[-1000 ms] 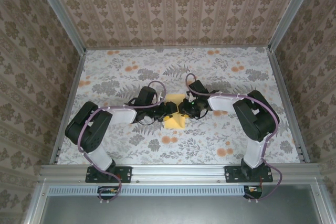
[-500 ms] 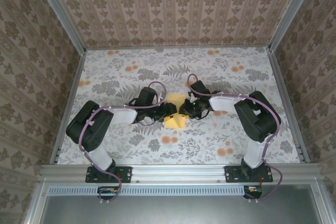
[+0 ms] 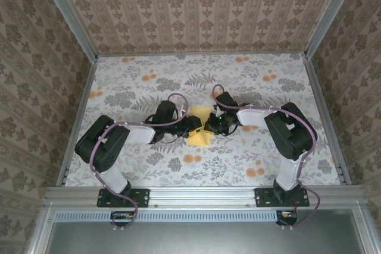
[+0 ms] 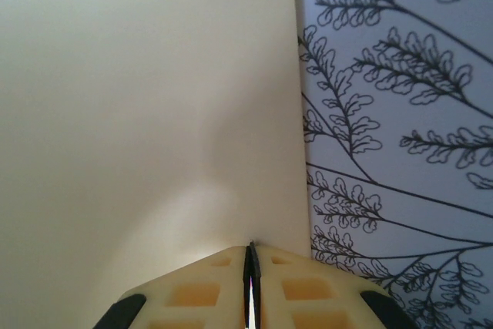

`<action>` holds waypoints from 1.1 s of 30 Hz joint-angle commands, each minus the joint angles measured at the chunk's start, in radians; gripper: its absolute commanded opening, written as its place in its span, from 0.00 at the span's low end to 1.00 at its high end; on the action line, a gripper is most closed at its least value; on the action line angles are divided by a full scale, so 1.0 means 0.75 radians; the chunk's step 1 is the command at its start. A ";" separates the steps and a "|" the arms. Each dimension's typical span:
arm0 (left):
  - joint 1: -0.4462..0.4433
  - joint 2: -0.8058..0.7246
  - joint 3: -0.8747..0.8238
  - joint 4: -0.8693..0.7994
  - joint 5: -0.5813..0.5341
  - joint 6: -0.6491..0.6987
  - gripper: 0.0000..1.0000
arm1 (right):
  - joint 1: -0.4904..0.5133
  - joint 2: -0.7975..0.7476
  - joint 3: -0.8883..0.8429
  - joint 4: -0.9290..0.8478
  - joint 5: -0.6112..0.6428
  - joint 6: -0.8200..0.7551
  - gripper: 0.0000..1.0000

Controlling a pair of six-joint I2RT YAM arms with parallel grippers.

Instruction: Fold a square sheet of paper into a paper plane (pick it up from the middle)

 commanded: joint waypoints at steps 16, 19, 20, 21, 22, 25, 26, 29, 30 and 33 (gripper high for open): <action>-0.009 0.061 0.063 0.067 -0.005 -0.029 0.45 | -0.026 -0.075 -0.003 0.004 -0.046 -0.028 0.17; -0.009 0.064 0.057 0.062 -0.011 -0.031 0.45 | -0.037 -0.148 -0.022 0.017 -0.055 -0.045 0.22; -0.009 0.062 0.053 0.061 -0.013 -0.031 0.45 | -0.040 -0.176 -0.031 0.016 -0.052 -0.055 0.23; -0.009 0.062 0.051 0.063 -0.015 -0.033 0.45 | -0.043 -0.204 -0.042 0.012 -0.044 -0.067 0.25; -0.009 0.062 0.050 0.058 -0.016 -0.032 0.45 | -0.045 -0.228 -0.055 0.008 -0.032 -0.075 0.26; -0.009 0.071 0.053 0.045 -0.021 -0.028 0.44 | -0.045 -0.298 -0.093 -0.021 0.019 -0.119 0.28; -0.009 0.071 0.053 0.046 -0.021 -0.030 0.44 | -0.047 -0.318 -0.110 -0.027 0.040 -0.139 0.29; -0.009 0.081 0.055 0.040 -0.022 -0.029 0.43 | -0.047 -0.389 -0.170 -0.010 0.072 -0.191 0.31; -0.009 0.080 0.055 0.036 -0.021 -0.027 0.42 | -0.046 -0.417 -0.190 0.011 0.072 -0.204 0.33; -0.009 0.083 0.052 0.024 -0.027 -0.021 0.42 | -0.045 -0.480 -0.230 0.060 0.052 -0.232 0.36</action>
